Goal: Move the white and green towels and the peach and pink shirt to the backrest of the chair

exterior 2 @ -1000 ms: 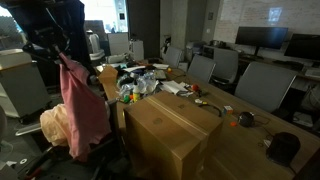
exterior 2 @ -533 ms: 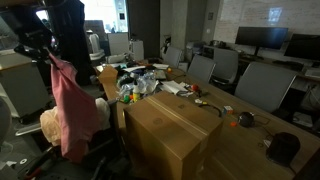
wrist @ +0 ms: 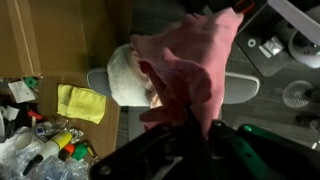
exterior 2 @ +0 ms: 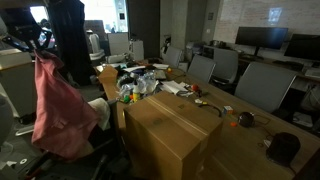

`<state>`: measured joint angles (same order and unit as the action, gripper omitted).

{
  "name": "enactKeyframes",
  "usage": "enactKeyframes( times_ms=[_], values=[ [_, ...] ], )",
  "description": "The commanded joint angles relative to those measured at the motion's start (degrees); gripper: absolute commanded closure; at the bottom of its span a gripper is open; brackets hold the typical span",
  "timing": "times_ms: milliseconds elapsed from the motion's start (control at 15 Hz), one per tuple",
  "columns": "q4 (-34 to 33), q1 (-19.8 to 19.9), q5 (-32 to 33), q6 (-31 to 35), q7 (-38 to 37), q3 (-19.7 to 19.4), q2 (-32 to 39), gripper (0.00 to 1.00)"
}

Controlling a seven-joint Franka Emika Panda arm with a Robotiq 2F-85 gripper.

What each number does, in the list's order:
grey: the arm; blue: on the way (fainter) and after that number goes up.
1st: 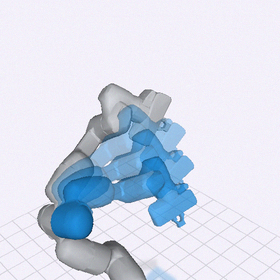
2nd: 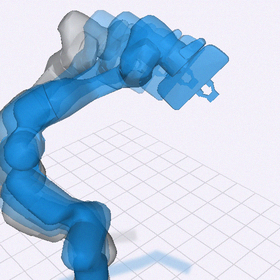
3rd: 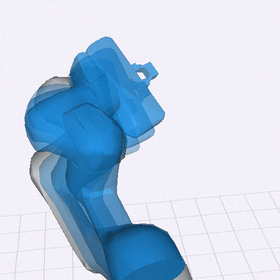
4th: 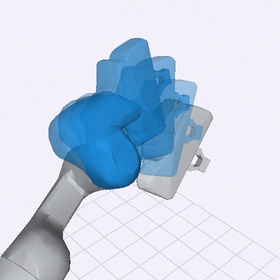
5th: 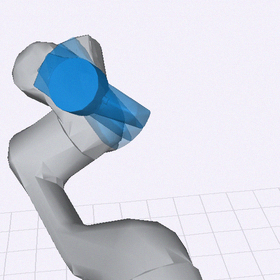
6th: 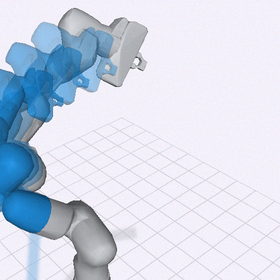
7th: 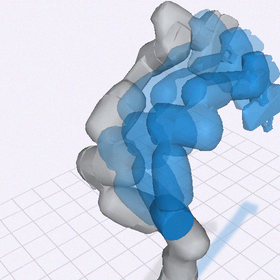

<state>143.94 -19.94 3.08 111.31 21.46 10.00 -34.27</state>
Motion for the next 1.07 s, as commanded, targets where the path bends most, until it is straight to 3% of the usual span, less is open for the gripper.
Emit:
enactKeyframes(
  times_ms=[0, 267, 600, 1000],
  values=[
    [-2.1, -0.4, -5.4, 4.4, -3.8, -0.8, 2.3, 0.99],
    [-1.1, 0.6, -6.5, 9.7, -7.5, 0.4, 4.6, 0.99],
    [0.3, 3.0, -2.7, 15.7, -13.0, 2.8, 12.6, 0.99],
    [-1.1, 4.6, 2.8, 17.8, -21.6, 5.6, 24.0, 0.99]
  ],
)
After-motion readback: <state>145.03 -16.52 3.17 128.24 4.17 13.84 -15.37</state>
